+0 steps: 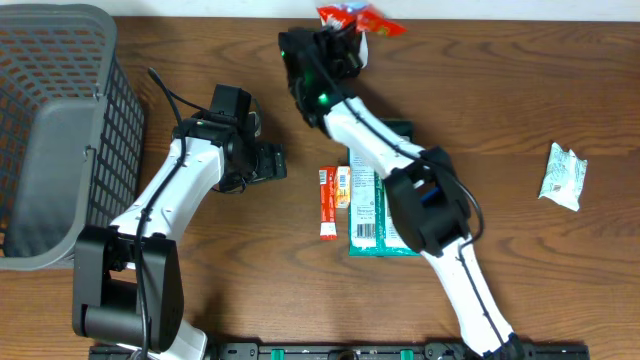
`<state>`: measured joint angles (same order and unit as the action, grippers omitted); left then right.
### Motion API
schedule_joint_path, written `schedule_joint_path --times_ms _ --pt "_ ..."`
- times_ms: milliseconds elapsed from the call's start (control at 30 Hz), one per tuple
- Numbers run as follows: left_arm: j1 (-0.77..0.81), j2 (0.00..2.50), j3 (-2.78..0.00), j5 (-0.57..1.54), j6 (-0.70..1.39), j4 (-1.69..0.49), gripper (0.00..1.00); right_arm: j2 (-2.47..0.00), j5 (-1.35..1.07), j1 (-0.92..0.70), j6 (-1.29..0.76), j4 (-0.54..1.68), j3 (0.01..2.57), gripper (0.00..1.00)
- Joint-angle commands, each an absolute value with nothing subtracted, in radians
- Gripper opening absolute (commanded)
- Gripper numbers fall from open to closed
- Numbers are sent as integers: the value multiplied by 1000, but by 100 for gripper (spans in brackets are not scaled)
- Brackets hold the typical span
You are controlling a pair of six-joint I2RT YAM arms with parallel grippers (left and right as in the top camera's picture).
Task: Scan the item barcode
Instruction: 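Hold the red snack bag under the white scanner with right gripper, then carry the red snack bag to the right edge and release it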
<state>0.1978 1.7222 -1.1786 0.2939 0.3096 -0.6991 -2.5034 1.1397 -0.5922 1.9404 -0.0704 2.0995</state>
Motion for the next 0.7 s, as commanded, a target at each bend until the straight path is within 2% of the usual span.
schedule_joint_path --times_ms 0,67,133,267,467,667 --pt "195 1704 -1188 303 297 -702 87 -2342 1152 -545 1671 136 2119 1" --pt "195 1704 -1188 302 297 -701 87 -2280 1102 -525 1463 356 2119 1" --pt "195 1704 -1188 302 297 -701 88 -2188 884 -508 1164 699 2119 1" --pt "195 1704 -1188 302 297 -702 87 -2062 517 -456 817 1036 2119 1" --pt "195 1704 -1188 302 297 -701 87 -1963 265 -279 318 1299 2119 1" --pt "195 1704 -1188 303 297 -702 87 -1971 218 -88 123 1382 2045 1"
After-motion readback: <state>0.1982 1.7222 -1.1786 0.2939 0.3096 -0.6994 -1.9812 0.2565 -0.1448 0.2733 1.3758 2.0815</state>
